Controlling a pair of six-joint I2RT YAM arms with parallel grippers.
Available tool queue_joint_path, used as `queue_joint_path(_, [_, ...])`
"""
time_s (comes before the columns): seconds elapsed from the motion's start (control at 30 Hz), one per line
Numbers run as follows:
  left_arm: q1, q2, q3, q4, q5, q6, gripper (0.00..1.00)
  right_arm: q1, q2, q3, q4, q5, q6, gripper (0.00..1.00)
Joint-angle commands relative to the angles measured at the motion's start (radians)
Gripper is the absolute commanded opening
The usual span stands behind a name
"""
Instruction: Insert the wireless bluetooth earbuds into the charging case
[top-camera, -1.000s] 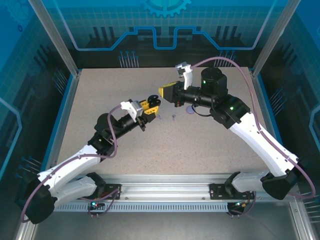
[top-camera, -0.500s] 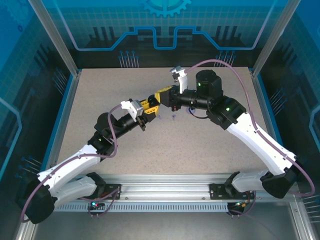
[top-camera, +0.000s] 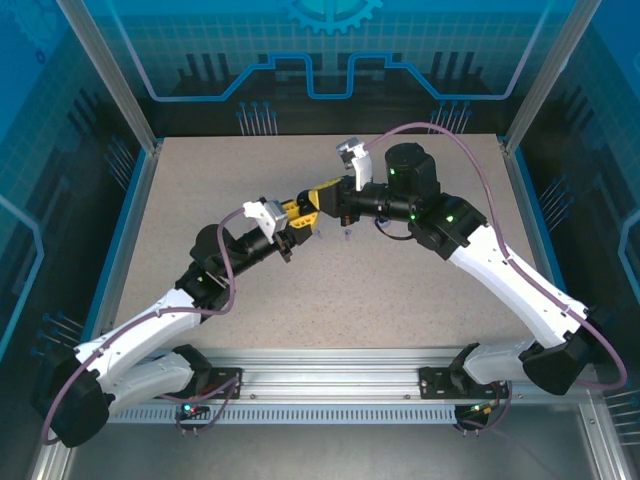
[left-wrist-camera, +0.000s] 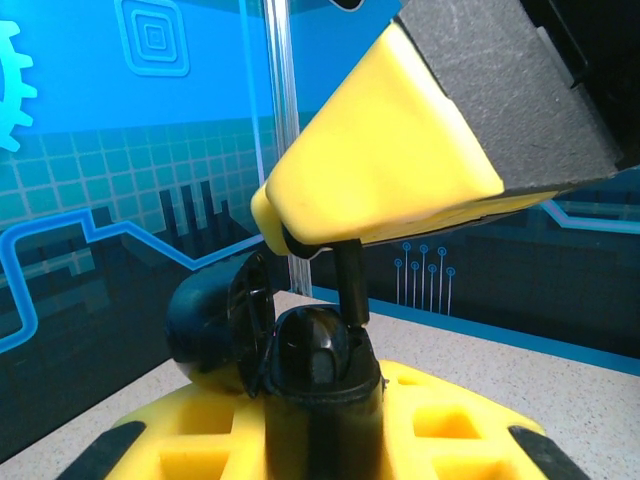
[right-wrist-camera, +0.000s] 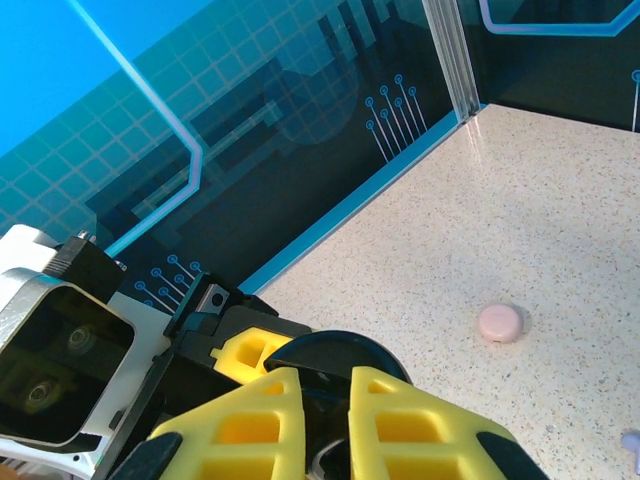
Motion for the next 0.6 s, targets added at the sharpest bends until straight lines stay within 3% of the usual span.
queue_joint_path(0.0, [-0.008,-0.004,0.044,0.043,0.015,-0.003,0.00,0.015,0.017,-0.017,-0.018,0.009,-0.005,0.13])
queue_joint_path(0.4, [-0.008,-0.002,0.044,0.043,0.014,-0.006,0.00,0.023,0.035,-0.025,-0.026,0.024,-0.011,0.13])
queue_joint_path(0.57, [-0.008,0.000,0.048,0.038,0.011,-0.007,0.00,0.023,0.022,-0.029,-0.035,0.046,0.001,0.26])
